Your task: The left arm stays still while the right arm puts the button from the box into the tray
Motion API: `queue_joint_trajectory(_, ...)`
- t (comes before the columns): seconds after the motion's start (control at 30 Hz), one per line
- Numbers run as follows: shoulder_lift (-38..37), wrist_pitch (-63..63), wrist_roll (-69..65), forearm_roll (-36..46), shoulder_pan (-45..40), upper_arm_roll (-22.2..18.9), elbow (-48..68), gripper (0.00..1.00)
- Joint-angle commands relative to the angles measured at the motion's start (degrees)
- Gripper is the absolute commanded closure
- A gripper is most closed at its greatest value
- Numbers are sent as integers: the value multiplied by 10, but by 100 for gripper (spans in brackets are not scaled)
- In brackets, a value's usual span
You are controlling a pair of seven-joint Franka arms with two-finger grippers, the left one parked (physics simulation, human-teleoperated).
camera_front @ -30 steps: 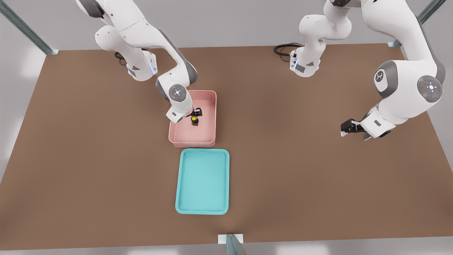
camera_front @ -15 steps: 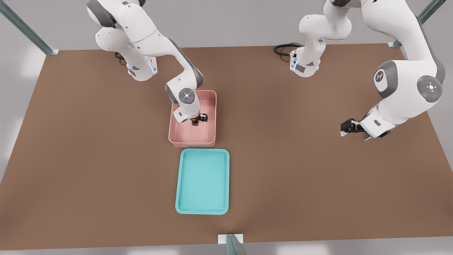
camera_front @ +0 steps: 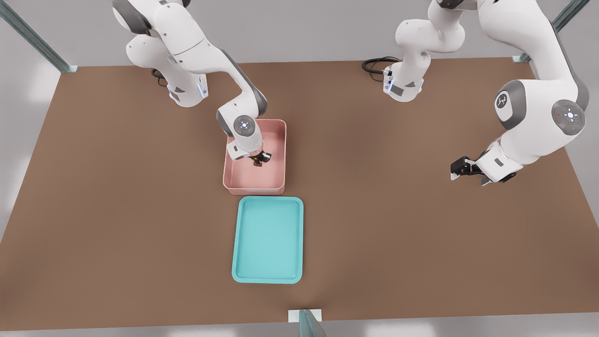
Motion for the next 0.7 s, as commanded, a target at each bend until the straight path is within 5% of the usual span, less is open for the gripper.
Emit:
queue_joint_trajectory(0.0,-17,-20,69,-3,-1,-1,0,59)
queue_joint_trajectory(0.17,-78,-110,74,-3,-3,-22,55,60)
queue_joint_trajectory(0.3,-46,-186,72,-8,-24,-33,187,59)
queue_joint_trajectory(0.67,275,-325,72,-9,-91,-37,658,59)
